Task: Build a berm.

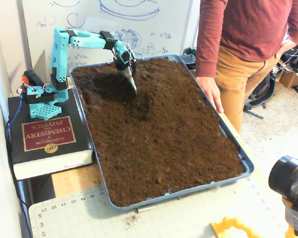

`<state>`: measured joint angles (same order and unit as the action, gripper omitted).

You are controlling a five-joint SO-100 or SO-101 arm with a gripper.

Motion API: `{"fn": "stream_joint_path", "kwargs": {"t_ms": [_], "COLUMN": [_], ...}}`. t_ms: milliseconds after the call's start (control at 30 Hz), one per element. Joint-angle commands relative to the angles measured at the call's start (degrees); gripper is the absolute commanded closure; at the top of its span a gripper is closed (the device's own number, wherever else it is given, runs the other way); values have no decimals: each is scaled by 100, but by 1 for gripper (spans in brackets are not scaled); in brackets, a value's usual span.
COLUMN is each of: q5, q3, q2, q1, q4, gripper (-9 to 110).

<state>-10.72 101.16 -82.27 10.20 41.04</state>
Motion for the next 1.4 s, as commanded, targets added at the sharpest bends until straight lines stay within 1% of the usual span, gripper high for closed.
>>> {"fn": "stream_joint_path", "kwargs": {"t_ms": [0, 200, 267, 333, 400, 567, 667, 733, 833, 967, 1167, 1367], "q5": [18, 88, 369, 1055, 2039, 4729, 5871, 6267, 6504, 6513, 6442, 6504], "q3": [-483, -141, 149, 545, 1046, 2206, 2470, 2584, 2821, 3032, 3111, 3129], "q2": [-1028, -1837, -2268, -2865, -3551, -4685, -4764, -4658, -4096, -2988, -1573, -1037], "q1": [-79, -141, -360, -650, -1107, -3059, -4140, -4667, -5159, -5449, -5467, -5467], "q4": [606, 2303, 2751, 3059, 3129, 3120, 3111, 3032, 2628, 1731, 536, -149], "gripper": [101, 101, 101, 101, 101, 101, 101, 101, 101, 101, 101, 101]}}
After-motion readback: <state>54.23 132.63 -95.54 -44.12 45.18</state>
